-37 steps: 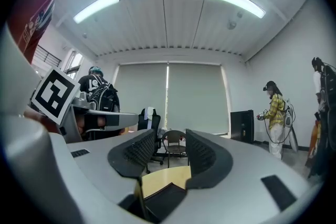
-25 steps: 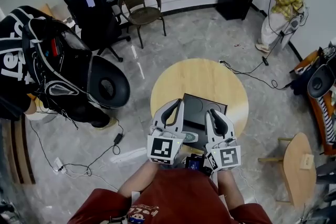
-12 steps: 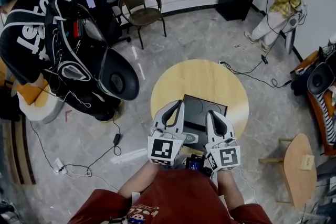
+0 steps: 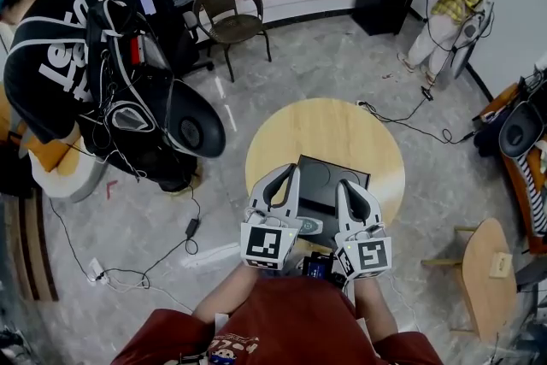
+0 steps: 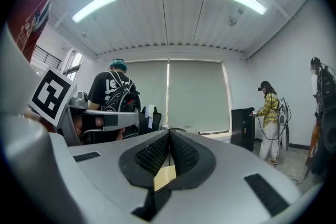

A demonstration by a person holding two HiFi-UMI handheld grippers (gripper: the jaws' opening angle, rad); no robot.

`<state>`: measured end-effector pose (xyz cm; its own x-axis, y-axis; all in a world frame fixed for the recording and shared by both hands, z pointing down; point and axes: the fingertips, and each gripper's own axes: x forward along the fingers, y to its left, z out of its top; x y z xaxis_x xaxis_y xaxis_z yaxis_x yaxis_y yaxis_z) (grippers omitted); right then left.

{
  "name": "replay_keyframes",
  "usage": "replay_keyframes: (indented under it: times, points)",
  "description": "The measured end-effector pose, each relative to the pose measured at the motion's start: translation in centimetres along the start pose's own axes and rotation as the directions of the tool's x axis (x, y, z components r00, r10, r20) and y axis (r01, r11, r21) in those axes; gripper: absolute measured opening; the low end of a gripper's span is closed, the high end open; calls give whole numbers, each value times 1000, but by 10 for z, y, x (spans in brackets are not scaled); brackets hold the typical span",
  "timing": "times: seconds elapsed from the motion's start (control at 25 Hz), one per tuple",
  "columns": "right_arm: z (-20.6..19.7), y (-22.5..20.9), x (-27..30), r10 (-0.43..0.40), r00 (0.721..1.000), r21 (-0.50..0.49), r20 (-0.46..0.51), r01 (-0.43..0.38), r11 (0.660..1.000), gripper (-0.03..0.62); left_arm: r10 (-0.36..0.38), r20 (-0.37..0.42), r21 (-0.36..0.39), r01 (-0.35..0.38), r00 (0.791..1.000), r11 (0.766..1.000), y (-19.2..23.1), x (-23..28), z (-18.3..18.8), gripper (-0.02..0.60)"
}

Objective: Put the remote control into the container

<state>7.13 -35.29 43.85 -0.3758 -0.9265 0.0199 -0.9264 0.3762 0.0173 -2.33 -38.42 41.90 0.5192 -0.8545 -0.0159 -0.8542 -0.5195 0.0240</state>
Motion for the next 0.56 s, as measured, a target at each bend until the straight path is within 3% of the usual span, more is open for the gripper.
replay_keyframes:
  times: [0.56]
  points:
    - [-5, -3, 0, 1, 1000, 19, -14, -1, 1000, 23, 1, -13, -2, -1, 1000, 1000, 1, 1, -6, 15]
